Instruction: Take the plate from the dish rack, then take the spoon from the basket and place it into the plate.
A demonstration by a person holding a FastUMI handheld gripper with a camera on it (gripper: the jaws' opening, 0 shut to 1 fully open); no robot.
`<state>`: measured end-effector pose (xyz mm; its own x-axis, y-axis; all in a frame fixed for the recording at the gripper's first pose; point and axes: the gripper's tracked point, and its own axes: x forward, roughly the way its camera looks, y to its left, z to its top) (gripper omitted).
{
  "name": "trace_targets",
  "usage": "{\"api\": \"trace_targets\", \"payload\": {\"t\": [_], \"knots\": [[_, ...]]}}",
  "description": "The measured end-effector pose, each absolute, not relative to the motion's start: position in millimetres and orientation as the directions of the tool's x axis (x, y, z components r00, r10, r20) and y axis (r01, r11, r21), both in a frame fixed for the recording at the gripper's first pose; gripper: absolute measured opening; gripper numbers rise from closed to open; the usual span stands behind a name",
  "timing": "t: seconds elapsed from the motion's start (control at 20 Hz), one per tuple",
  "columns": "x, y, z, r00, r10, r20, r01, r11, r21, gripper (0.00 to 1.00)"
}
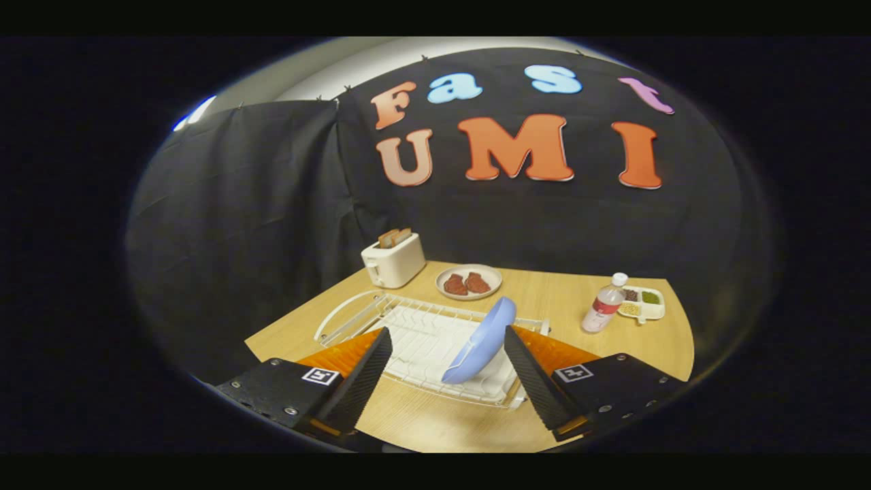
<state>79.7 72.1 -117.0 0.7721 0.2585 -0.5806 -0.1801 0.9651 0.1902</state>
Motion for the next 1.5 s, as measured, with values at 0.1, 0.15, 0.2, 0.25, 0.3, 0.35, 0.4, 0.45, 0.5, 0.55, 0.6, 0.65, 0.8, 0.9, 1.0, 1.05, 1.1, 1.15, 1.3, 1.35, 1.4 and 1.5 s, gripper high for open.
{"api": "trace_targets", "payload": {"t": [0.1, 0.15, 0.2, 0.25, 0.3, 0.35, 0.4, 0.45, 0.5, 0.55, 0.6, 0.65, 0.8, 0.9, 1.0, 1.05, 1.1, 1.15, 1.3, 1.35, 1.4, 1.5], "knots": [[86.6, 77.4, -134.3, 0.714, 0.27, -0.646, -0.18, 0.962, 0.204, 0.98], [92.7, 75.5, -142.3, 0.695, 0.257, -0.671, -0.165, 0.966, 0.198, 0.98], [95.5, 73.1, -151.8, 0.675, 0.244, -0.697, -0.156, 0.97, 0.188, 0.97], [102.8, 68.6, -159.2, 0.66, 0.22, -0.718, -0.137, 0.975, 0.172, 0.95], [109.7, 63.5, -167.6, 0.644, 0.199, -0.739, -0.121, 0.98, 0.159, 0.94], [115.7, 56.8, -175.4, 0.628, 0.174, -0.758, -0.1, 0.985, 0.143, 0.93], [122.6, 51.7, -182.4, 0.616, 0.153, -0.773, -0.074, 0.988, 0.137, 0.91], [127.5, 47.9, -189.5, 0.596, 0.143, -0.79, -0.054, 0.989, 0.138, 0.89], [131.4, 44.4, -195.9, 0.58, 0.128, -0.805, -0.016, 0.989, 0.146, 0.86], [137.3, 40.9, -201.2, 0.567, 0.109, -0.816, 0.023, 0.989, 0.148, 0.84], [142.8, 39.9, -204.9, 0.559, 0.101, -0.823, 0.049, 0.987, 0.155, 0.81], [148.2, 41.8, -210.0, 0.543, 0.105, -0.833, 0.064, 0.984, 0.166, 0.79], [155.4, 47.8, -226.8, 0.48, 0.101, -0.871, 0.059, 0.987, 0.147, 0.67], [160.4, 48.6, -241.7, 0.446, 0.072, -0.892, 0.053, 0.993, 0.107, 0.63], [163.6, 52.3, -253.7, 0.421, 0.057, -0.905, 0.057, 0.994, 0.089, 0.59], [164.9, 52.4, -259.2, 0.409, 0.05, -0.911, 0.065, 0.994, 0.084, 0.56], [165.3, 51.6, -264.2, 0.398, 0.035, -0.917, 0.073, 0.995, 0.069, 0.53], [165.9, 49.4, -266.9, 0.387, 0.019, -0.922, 0.076, 0.996, 0.053, 0.52], [164.6, 40.9, -269.3, 0.365, -0.031, -0.93, 0.093, 0.996, 0.003, 0.45], [164.9, 38.3, -268.0, 0.363, -0.05, -0.931, 0.108, 0.994, -0.011, 0.43], [165.1, 33.8, -266.5, 0.365, -0.077, -0.928, 0.122, 0.992, -0.034, 0.4], [175.2, 25.1, -256.8, 0.401, -0.137, -0.906, 0.146, 0.986, -0.085, 0.36]]}}
